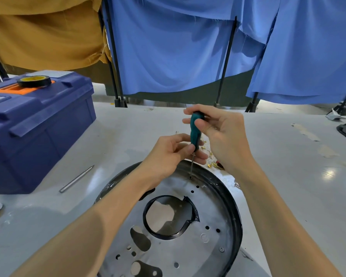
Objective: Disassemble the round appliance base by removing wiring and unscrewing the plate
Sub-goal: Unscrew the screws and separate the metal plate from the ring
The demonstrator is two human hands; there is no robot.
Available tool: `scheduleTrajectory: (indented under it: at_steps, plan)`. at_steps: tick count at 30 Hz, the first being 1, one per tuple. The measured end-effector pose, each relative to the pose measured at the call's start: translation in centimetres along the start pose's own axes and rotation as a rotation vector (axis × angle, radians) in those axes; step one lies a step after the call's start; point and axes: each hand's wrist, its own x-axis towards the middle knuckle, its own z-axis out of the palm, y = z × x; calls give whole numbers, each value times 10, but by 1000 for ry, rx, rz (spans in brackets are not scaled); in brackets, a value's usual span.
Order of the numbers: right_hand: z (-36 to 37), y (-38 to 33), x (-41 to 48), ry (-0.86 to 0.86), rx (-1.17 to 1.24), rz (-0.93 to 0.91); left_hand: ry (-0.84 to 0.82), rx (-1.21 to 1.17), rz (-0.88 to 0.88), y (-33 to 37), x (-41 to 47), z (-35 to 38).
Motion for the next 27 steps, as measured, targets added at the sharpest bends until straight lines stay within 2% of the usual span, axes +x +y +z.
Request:
scheduleTrajectory:
  at_steps: [4, 7, 12, 16, 22, 27]
  plan:
    - [4, 0, -1, 24, -98, -23, 34, 4, -9, 0, 0, 0]
    - [4, 1, 0, 73, -84, -39, -21, 24, -5, 0, 0, 3]
    - [0, 1, 0, -29, 5, -1, -3, 39, -5, -2, 1, 1]
    - [5, 2, 0, 18, -152, -38, 27, 53, -16, 1, 0, -1]
    - [1, -1, -1, -30, 38, 21, -29, 64, 10, 2, -1, 2]
    - [1, 1, -1, -50, -137, -19, 40, 65, -6, 2, -1, 1]
